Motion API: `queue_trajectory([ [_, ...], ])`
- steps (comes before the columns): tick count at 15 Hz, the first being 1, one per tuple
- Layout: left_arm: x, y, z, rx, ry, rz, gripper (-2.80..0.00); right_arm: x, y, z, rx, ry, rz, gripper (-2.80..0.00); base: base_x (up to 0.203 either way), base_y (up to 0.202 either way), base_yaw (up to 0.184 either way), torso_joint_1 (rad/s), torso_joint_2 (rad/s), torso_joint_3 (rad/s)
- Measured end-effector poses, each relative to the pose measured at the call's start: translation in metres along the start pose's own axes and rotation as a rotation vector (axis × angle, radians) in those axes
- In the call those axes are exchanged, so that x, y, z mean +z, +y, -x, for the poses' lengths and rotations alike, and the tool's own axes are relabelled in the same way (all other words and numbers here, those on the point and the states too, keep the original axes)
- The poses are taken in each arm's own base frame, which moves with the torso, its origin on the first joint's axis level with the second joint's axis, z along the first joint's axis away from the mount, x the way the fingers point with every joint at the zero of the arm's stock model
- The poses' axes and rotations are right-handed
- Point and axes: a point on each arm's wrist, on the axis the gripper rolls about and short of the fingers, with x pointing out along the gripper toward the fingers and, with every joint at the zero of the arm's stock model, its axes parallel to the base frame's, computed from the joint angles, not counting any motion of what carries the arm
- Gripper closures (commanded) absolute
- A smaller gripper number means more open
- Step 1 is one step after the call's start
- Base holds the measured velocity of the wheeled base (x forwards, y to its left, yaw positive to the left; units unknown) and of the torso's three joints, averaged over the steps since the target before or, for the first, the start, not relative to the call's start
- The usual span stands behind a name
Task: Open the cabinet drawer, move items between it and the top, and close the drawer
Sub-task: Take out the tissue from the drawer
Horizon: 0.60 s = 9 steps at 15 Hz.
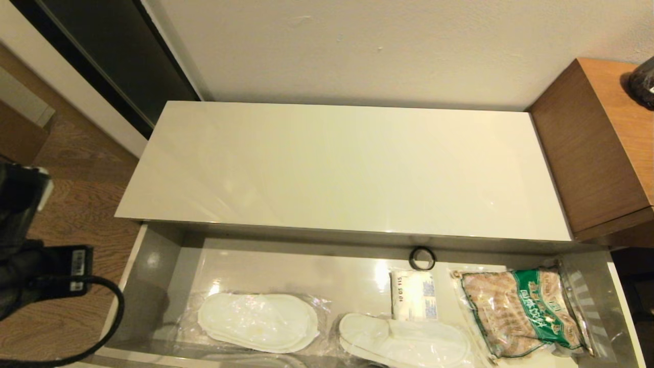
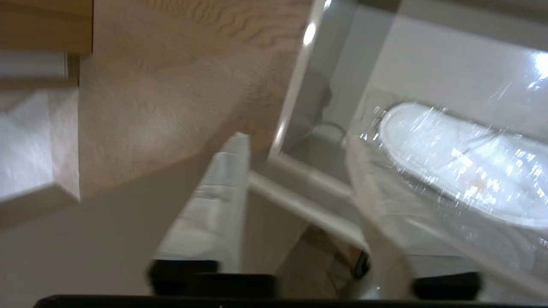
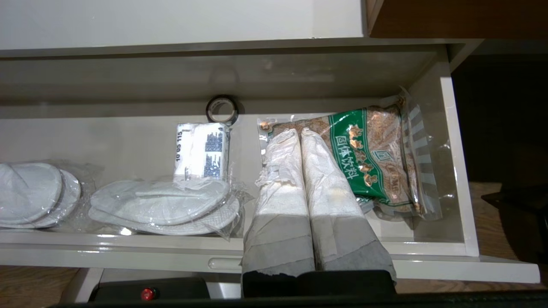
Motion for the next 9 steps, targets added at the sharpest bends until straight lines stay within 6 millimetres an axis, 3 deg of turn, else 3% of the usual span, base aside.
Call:
queue_trajectory([
  [6,-0.005,0.022,0.021,0.002,-0.012,0.036,0.0,0.0,0.0,0.0,0.0,0.0,0.0,0.0,0.0,0.0,0.0,0.0,0.0,0.0],
  [9,-0.016,0.067,0.066,0.008,-0.041,0.077,0.0,0.0,0.0,0.0,0.001,0.0,0.0,0.0,0.0,0.0,0.0,0.0,0.0,0.0],
])
